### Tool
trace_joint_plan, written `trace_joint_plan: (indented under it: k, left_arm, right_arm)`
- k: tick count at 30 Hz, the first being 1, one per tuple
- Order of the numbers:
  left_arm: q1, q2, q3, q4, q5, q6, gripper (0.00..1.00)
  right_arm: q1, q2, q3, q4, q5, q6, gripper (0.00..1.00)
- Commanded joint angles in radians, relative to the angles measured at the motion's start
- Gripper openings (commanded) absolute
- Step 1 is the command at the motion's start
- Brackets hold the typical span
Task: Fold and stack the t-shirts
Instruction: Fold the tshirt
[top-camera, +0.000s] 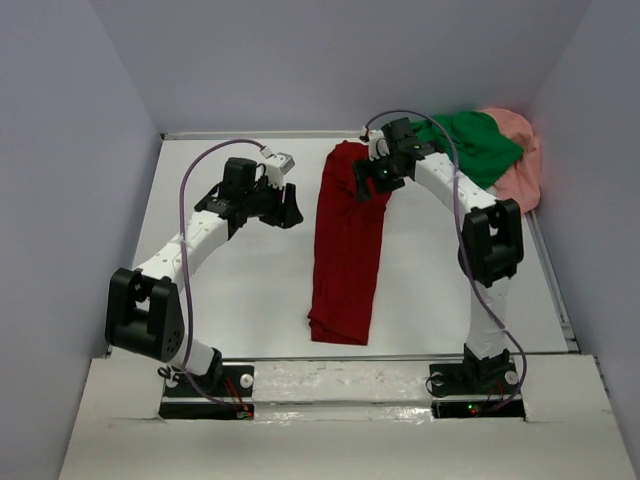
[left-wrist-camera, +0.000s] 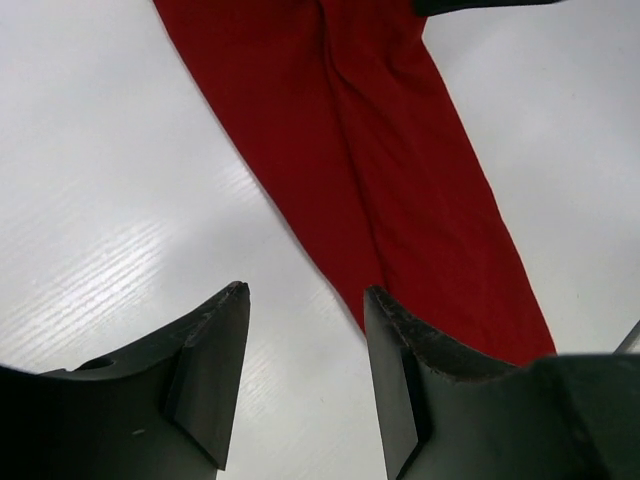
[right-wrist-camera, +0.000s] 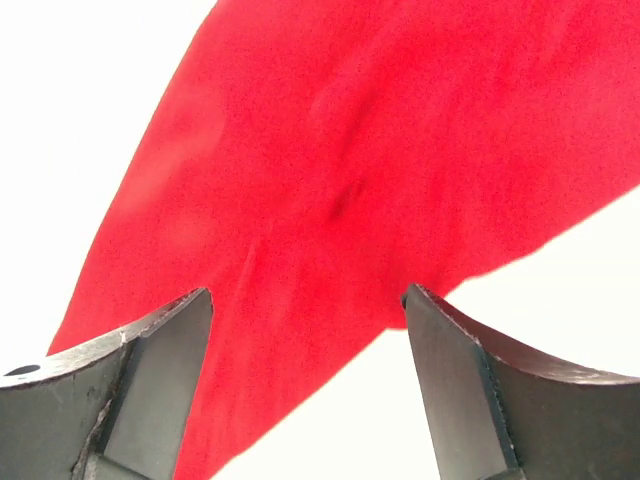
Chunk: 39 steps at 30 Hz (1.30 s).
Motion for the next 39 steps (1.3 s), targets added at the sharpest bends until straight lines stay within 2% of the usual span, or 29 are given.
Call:
trace_joint_plan:
  k: [1, 2, 3, 5, 6, 7, 10, 13, 15, 16, 19, 21, 25, 27, 29, 34, 39]
  left_arm:
    - [0.028, -0.002, -0.041, -0.03, 0.112, 0.047, 0.58]
    - [0.034, -0.016, -0.064, -0.018, 0.124, 0.033, 0.57]
    - [0.036, -0.02, -0.065, -0.01, 0.135, 0.027, 0.57]
    - [0.038, -0.016, -0.044, -0.033, 0.16, 0.028, 0.56]
    - [0.044, -0.011, -0.035, -0.062, 0.22, 0.034, 0.54]
    - [0.047, -0.002, -0.038, -0.073, 0.264, 0.042, 0.53]
    - [0.068, -0.002, -0.074, -0.064, 0.331, 0.034, 0.49]
    - [0.077, 0.042, -0.035, -0.182, 0.406, 0.112, 0.48]
    - [0.08, 0.105, -0.012, -0.26, 0.452, 0.174, 0.47]
    - [0.082, 0.14, 0.01, -0.338, 0.457, 0.239, 0.46]
    - [0.081, 0.188, 0.033, -0.441, 0.436, 0.307, 0.45]
    - [0.081, 0.199, 0.025, -0.444, 0.428, 0.338, 0.43]
    - [0.074, 0.188, -0.021, -0.348, 0.414, 0.283, 0.4]
    - [0.065, 0.217, -0.003, -0.371, 0.431, 0.306, 0.37]
    - [0.056, 0.265, 0.042, -0.467, 0.486, 0.353, 0.36]
    - [0.036, 0.329, 0.086, -0.657, 0.545, 0.519, 0.36]
    - [-0.007, 0.38, 0.103, -0.753, 0.572, 0.611, 0.37]
  right_arm:
    - [0.003, -0.251, -0.248, 0.094, -0.004, -0.106, 0.84]
    - [0.003, -0.303, -0.301, 0.166, 0.042, -0.105, 0.85]
    - [0.003, -0.301, -0.287, 0.162, 0.047, -0.099, 0.85]
    - [0.003, -0.258, -0.203, 0.093, 0.047, -0.088, 0.83]
    - [0.003, -0.211, -0.125, 0.003, 0.033, -0.07, 0.8]
    - [0.003, -0.193, -0.107, -0.034, -0.043, -0.071, 0.79]
    - [0.003, -0.15, -0.086, -0.168, -0.148, -0.082, 0.74]
    - [0.003, -0.114, -0.086, -0.309, -0.245, -0.132, 0.74]
    - [0.003, -0.113, -0.119, -0.37, -0.249, -0.151, 0.74]
    - [0.003, -0.13, -0.153, -0.384, -0.251, -0.177, 0.73]
    - [0.003, -0.188, -0.207, -0.428, -0.259, -0.221, 0.73]
    - [0.003, -0.237, -0.277, -0.412, -0.248, -0.227, 0.73]
    - [0.003, -0.333, -0.375, -0.346, -0.24, -0.2, 0.71]
    - [0.003, -0.347, -0.386, -0.364, -0.252, -0.188, 0.65]
    - [0.003, -0.348, -0.395, -0.407, -0.288, -0.195, 0.6]
    - [0.003, -0.341, -0.428, -0.531, -0.358, -0.243, 0.63]
    - [0.003, -0.319, -0.471, -0.617, -0.421, -0.29, 0.68]
